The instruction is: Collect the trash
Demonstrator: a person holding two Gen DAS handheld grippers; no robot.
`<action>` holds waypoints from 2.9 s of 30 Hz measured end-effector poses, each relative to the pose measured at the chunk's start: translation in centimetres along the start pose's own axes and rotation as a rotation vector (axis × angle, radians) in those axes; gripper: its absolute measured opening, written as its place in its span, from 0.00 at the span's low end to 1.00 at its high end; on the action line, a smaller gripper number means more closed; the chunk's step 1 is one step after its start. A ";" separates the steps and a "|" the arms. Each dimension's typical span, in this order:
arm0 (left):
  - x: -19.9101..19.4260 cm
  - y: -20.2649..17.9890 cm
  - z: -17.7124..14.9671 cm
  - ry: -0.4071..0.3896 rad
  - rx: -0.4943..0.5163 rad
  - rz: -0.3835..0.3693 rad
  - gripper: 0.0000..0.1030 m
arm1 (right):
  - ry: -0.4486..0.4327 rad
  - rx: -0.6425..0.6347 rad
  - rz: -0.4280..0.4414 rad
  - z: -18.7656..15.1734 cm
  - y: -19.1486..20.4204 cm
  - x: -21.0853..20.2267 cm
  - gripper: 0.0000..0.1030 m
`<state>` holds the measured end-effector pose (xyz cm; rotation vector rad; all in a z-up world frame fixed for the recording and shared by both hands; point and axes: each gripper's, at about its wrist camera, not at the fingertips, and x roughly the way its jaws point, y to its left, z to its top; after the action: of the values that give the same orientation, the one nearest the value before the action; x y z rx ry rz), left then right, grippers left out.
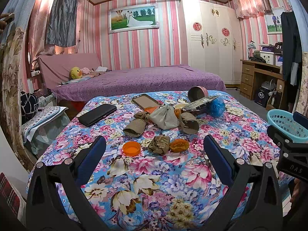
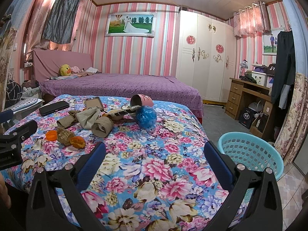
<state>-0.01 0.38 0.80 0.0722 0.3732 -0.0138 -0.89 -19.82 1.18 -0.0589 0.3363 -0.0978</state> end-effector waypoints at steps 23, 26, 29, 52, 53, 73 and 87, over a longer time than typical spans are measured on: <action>1.1 2.5 3.3 -0.011 -0.010 0.031 0.95 | -0.003 0.045 -0.021 3.8 -1.6 2.0 0.96; 1.7 3.3 4.6 -0.029 0.010 0.035 0.95 | -0.008 0.047 -0.031 5.0 -1.4 2.6 0.96; 3.3 4.5 5.6 -0.007 0.005 0.013 0.95 | 0.001 0.050 -0.039 6.0 -1.3 3.7 0.96; 14.5 8.2 -1.6 0.351 -0.033 -0.050 0.95 | 0.171 0.068 -0.045 2.5 -1.3 11.0 0.96; 14.6 8.2 -1.7 0.363 -0.036 -0.061 0.95 | 0.173 0.074 -0.043 2.5 -1.4 11.0 0.96; 15.0 7.5 -1.6 0.445 -0.012 -0.195 0.38 | 0.242 0.043 0.103 0.7 4.9 12.5 0.96; 13.6 14.1 0.1 0.357 -0.117 -0.021 0.38 | 0.337 -0.047 0.266 -0.2 12.5 13.2 0.82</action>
<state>13.10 14.46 -3.13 -0.0456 0.7303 0.0006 12.54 -8.79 -4.25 -0.0439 0.6797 0.1664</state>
